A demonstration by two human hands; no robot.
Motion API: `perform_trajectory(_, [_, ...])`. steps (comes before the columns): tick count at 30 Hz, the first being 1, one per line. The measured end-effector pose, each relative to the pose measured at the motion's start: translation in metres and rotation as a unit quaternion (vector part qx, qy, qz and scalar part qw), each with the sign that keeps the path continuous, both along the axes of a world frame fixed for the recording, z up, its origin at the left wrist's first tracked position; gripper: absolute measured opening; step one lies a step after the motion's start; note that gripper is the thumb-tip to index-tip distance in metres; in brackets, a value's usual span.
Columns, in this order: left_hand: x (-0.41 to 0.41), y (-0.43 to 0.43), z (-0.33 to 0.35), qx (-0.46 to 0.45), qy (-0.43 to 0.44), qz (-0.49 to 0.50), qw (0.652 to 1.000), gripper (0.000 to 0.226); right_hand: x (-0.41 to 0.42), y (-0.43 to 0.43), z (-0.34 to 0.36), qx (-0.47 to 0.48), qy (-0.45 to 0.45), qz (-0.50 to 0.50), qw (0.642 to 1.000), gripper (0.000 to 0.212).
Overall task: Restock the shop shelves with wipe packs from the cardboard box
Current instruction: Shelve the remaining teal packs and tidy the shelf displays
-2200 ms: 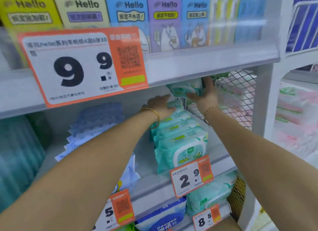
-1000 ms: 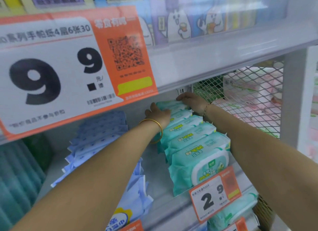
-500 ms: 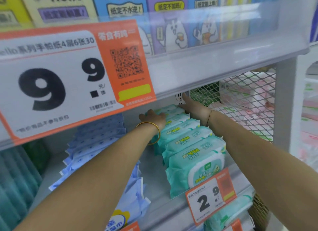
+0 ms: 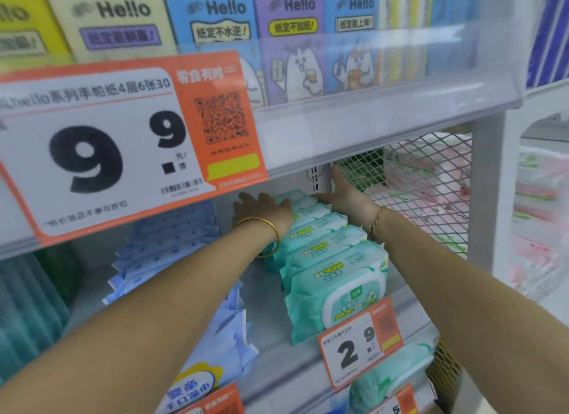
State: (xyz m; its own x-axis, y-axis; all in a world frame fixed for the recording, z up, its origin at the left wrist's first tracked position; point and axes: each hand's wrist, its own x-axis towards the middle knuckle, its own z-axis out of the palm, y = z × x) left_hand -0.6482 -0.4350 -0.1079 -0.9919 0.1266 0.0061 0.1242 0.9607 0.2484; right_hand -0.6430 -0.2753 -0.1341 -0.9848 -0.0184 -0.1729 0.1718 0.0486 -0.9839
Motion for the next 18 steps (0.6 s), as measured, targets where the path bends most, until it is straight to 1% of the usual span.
perform_trajectory(1, [0.006, -0.001, 0.002, -0.027, 0.009, -0.035, 0.999, 0.060, 0.004, -0.001, 0.000, 0.001, -0.002, 0.011, 1.000, 0.090])
perform_trajectory(3, [0.025, 0.000, 0.005, -0.048, 0.003, -0.104, 0.993, 0.061, 0.006, -0.002, -0.003, -0.032, 0.006, 0.013, 0.999, 0.086])
perform_trajectory(5, [0.050, 0.002, 0.003, -0.056, -0.015, -0.147, 0.987, 0.062, 0.012, -0.005, -0.003, -0.090, 0.000, 0.036, 0.995, 0.088])
perform_trajectory(6, [0.060, 0.002, 0.001, -0.061, -0.026, -0.159, 0.985, 0.062, 0.013, -0.007, -0.002, -0.097, -0.001, 0.042, 0.994, 0.087])
perform_trajectory(7, [0.066, 0.002, -0.002, -0.069, -0.035, -0.163, 0.984, 0.063, 0.015, -0.007, -0.002, -0.085, 0.009, 0.034, 0.996, 0.088])
perform_trajectory(10, [0.071, 0.001, -0.004, -0.074, -0.038, -0.151, 0.985, 0.064, 0.030, -0.004, 0.001, -0.023, 0.006, -0.013, 1.000, 0.100])
perform_trajectory(11, [0.073, -0.001, -0.002, -0.068, -0.038, -0.146, 0.986, 0.065, 0.041, -0.003, 0.004, -0.017, 0.008, -0.024, 1.000, 0.099])
perform_trajectory(13, [0.082, -0.004, 0.001, -0.058, -0.038, -0.147, 0.987, 0.066, 0.052, 0.003, 0.004, -0.061, 0.046, -0.064, 0.995, 0.093])
perform_trajectory(14, [0.088, -0.005, 0.002, -0.053, -0.043, -0.152, 0.986, 0.067, 0.060, 0.004, 0.002, -0.079, 0.044, -0.059, 0.994, 0.092])
perform_trajectory(16, [0.099, -0.006, 0.000, -0.042, -0.059, -0.162, 0.984, 0.067, 0.082, 0.002, -0.004, -0.107, 0.028, -0.010, 0.994, 0.091])
perform_trajectory(17, [0.102, -0.006, -0.001, -0.039, -0.063, -0.163, 0.984, 0.067, 0.094, -0.003, -0.003, -0.114, 0.032, 0.006, 0.993, 0.088])
perform_trajectory(18, [0.104, -0.006, -0.003, -0.039, -0.062, -0.162, 0.984, 0.067, 0.102, -0.007, -0.005, -0.119, 0.034, 0.002, 0.992, 0.081])
